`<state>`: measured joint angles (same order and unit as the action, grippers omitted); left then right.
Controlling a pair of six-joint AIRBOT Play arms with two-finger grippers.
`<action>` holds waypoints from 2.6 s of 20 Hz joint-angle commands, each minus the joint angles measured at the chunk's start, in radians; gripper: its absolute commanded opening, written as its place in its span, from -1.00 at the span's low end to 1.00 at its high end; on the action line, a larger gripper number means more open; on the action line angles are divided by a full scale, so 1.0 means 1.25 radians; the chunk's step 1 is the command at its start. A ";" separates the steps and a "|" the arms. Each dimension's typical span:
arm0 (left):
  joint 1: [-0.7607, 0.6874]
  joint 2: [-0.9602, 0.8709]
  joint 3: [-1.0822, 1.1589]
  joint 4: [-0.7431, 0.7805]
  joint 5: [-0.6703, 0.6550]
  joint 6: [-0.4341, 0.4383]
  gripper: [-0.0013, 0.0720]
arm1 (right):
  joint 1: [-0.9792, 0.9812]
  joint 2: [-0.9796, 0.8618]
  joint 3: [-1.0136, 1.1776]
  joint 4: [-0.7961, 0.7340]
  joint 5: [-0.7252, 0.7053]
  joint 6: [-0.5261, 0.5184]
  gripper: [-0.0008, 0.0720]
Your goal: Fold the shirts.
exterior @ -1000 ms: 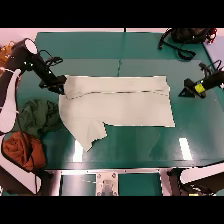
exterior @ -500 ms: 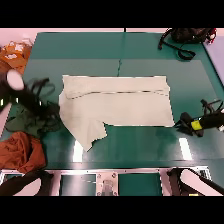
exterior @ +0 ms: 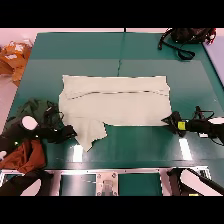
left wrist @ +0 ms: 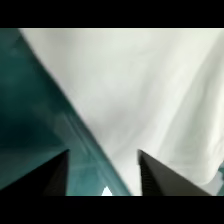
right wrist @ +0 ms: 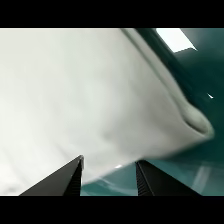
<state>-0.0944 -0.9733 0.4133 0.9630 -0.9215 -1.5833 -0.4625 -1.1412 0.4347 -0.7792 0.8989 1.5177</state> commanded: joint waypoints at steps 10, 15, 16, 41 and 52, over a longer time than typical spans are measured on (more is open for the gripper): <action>-0.057 -0.129 0.198 -0.004 -0.124 0.085 -0.90 | 0.033 -0.087 0.118 0.033 0.051 -0.102 -0.93; -0.057 -0.028 0.262 0.182 -0.335 0.028 -0.90 | -0.021 -0.056 0.135 -0.160 0.150 -0.051 -0.94; -0.057 -0.018 0.263 0.176 -0.360 0.028 -0.90 | -0.026 -0.040 0.135 -0.202 0.168 -0.028 -0.94; -0.056 -0.632 0.994 0.287 -0.168 0.017 0.48 | 0.227 -0.528 0.801 -0.112 -0.030 0.022 -0.12; 0.002 -0.638 1.172 0.366 -0.402 -0.019 -0.82 | 0.002 -0.618 0.977 -0.109 0.325 -0.145 0.63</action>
<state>-0.1036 -1.7668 1.8496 1.4155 -1.2896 -1.6329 -0.3897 -1.8713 1.6375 -0.9199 1.1568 1.4094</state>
